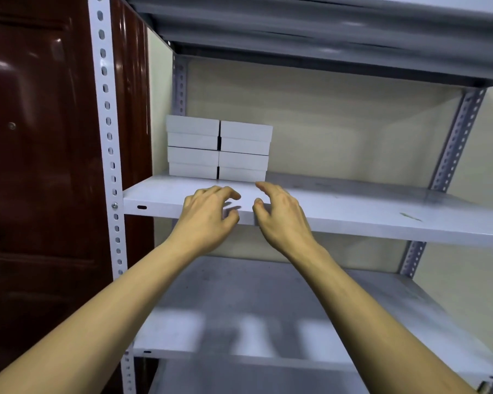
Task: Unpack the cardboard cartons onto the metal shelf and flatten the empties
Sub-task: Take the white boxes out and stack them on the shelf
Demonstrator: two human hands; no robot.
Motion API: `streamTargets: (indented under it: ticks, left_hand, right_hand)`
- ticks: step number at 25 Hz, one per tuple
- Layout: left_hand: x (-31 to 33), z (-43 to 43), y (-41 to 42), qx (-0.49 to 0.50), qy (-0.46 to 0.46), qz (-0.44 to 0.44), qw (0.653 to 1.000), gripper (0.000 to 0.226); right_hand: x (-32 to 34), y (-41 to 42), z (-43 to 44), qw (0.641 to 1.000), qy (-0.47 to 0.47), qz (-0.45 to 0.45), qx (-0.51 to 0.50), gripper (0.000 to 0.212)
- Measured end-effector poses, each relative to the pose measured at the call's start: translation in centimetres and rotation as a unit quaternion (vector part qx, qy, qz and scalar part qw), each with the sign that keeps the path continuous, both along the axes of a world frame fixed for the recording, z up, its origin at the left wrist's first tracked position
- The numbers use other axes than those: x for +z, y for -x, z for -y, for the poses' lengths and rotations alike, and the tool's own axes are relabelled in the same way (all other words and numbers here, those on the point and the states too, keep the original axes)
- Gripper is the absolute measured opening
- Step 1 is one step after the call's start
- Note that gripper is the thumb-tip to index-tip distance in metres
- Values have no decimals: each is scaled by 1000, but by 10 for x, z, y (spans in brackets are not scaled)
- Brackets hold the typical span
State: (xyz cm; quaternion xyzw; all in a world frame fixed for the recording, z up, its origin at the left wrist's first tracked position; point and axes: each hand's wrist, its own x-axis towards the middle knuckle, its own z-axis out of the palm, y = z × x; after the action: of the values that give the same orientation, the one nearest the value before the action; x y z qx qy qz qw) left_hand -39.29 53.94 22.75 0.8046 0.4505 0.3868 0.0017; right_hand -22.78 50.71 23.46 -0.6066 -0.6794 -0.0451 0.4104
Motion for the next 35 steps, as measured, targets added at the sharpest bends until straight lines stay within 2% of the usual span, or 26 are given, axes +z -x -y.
streamTargets:
  ticks: [9, 13, 24, 35]
  left_hand:
    - [-31, 64, -8, 37, -21, 15, 999, 33]
    - [-51, 91, -18, 64, -3, 15, 998, 35]
    - [-118, 179, -34, 150, 82, 44, 984, 36]
    - [-185, 268, -11, 239, 130, 114, 955, 32]
  right_hand:
    - [-33, -10, 47, 997, -27, -33, 68, 45]
    - [-54, -22, 73, 993, -27, -29, 108, 44]
    - [-127, -53, 117, 978, 50, -84, 185, 43]
    - [-198, -8, 182, 944, 135, -136, 270, 38]
